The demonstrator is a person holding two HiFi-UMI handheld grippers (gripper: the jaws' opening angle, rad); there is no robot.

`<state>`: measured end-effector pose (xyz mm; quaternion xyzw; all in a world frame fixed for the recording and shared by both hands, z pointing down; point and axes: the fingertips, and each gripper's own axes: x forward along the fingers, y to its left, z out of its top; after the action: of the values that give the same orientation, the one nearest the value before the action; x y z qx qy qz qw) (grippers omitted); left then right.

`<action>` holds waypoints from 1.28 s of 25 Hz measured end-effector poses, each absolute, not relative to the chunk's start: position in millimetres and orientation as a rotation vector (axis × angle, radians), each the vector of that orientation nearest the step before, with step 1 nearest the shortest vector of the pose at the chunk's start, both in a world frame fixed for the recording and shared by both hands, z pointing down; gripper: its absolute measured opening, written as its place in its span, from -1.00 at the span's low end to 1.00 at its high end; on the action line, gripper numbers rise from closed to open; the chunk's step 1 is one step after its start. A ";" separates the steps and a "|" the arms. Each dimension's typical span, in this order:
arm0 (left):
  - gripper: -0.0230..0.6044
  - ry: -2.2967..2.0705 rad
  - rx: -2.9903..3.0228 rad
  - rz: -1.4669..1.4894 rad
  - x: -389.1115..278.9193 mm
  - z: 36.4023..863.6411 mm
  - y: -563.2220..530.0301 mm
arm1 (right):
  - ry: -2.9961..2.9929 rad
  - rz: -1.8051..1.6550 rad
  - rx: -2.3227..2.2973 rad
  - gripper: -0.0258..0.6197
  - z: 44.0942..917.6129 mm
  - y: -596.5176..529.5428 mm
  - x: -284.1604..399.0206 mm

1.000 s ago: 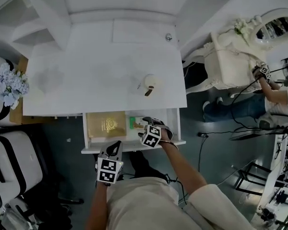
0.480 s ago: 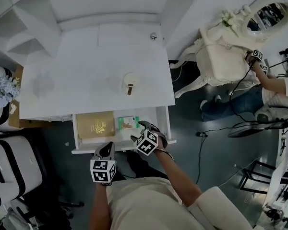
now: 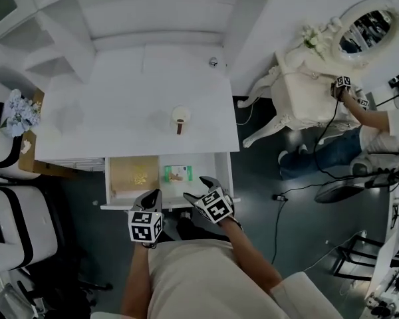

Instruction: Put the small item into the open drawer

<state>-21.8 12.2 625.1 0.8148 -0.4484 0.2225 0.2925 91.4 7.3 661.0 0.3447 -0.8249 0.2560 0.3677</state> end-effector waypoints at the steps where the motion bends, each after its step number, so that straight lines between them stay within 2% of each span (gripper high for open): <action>1: -0.87 -1.195 2.178 0.595 -19.3 623.4 13.1 | -2.132 0.687 0.907 0.21 657.7 8.9 93.6; 7: -0.87 -1.193 2.191 0.634 -14.4 626.2 25.1 | -2.218 0.854 1.012 0.21 649.8 22.6 101.3; 23: -0.87 -1.228 2.170 0.619 -15.1 629.8 38.7 | -2.225 0.832 0.937 0.20 657.2 36.0 95.4; 27: -0.87 -1.220 2.182 0.636 -15.0 630.9 38.9 | -2.222 0.833 0.944 0.13 658.2 35.3 94.1; 32: -0.87 -1.211 2.192 0.656 -17.4 630.7 37.2 | -2.225 0.830 0.972 -0.06 655.7 29.7 92.3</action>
<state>-17.4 37.2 630.7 0.8145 -0.4501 0.2439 0.2729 92.3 29.7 655.7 0.3631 -0.8315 0.3102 0.2839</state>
